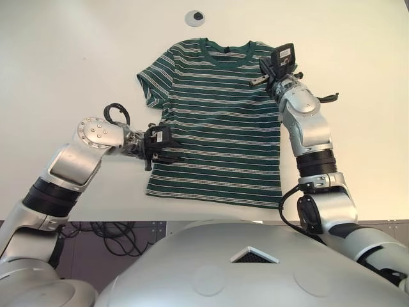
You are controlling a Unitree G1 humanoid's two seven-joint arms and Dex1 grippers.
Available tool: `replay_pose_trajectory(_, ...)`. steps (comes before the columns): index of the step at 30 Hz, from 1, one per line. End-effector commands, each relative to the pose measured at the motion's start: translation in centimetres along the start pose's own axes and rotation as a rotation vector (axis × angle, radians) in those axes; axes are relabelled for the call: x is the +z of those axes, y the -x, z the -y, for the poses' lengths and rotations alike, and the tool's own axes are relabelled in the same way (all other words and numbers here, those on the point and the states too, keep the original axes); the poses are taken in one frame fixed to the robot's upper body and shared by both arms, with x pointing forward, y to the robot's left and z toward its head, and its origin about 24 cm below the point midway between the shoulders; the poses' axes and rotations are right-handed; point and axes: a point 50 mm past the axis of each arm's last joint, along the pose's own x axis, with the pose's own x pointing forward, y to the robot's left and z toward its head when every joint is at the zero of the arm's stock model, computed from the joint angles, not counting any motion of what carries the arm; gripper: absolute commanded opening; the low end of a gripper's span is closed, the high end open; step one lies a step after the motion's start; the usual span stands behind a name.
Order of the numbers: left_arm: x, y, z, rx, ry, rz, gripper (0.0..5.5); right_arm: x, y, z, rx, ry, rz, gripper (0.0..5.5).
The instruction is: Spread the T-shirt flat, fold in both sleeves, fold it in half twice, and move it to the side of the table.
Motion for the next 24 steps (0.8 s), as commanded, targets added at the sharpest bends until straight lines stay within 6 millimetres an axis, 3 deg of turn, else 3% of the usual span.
replay_pose_trajectory(1,-4.6,-1.8,2.8,-0.061,0.193,-0.176,1.93,0.5,2.6,5.0,-0.159,-0.4,0.106,0.27)
replay_pose_trajectory(4,-4.6,-1.8,2.8,-0.06,0.197,-0.174,1.93,-1.3,4.0,7.5,-0.199,-0.749,0.098,0.73)
replay_pose_trajectory(7,-4.7,-1.8,2.8,-0.06,0.198,-0.173,1.93,-2.7,3.8,8.0,-0.155,-1.025,0.049,1.2)
replay_pose_trajectory(11,-4.7,-1.8,2.7,-0.06,0.196,-0.173,1.93,-3.1,3.1,8.1,-0.096,-1.2,0.016,1.8)
replay_pose_trajectory(12,-4.7,-1.9,2.7,-0.061,0.197,-0.173,1.93,-3.1,2.8,8.1,-0.08,-1.218,0.01,2.02)
replay_pose_trajectory(16,-4.6,-1.9,2.6,-0.065,0.192,-0.175,1.93,-2.6,1.7,8.0,-0.055,-1.216,-0.039,2.05)
replay_pose_trajectory(24,-4.3,-2.0,2.3,-0.061,0.181,-0.17,1.93,-3.5,-0.4,6.4,-0.062,-1.018,-0.203,2.05)
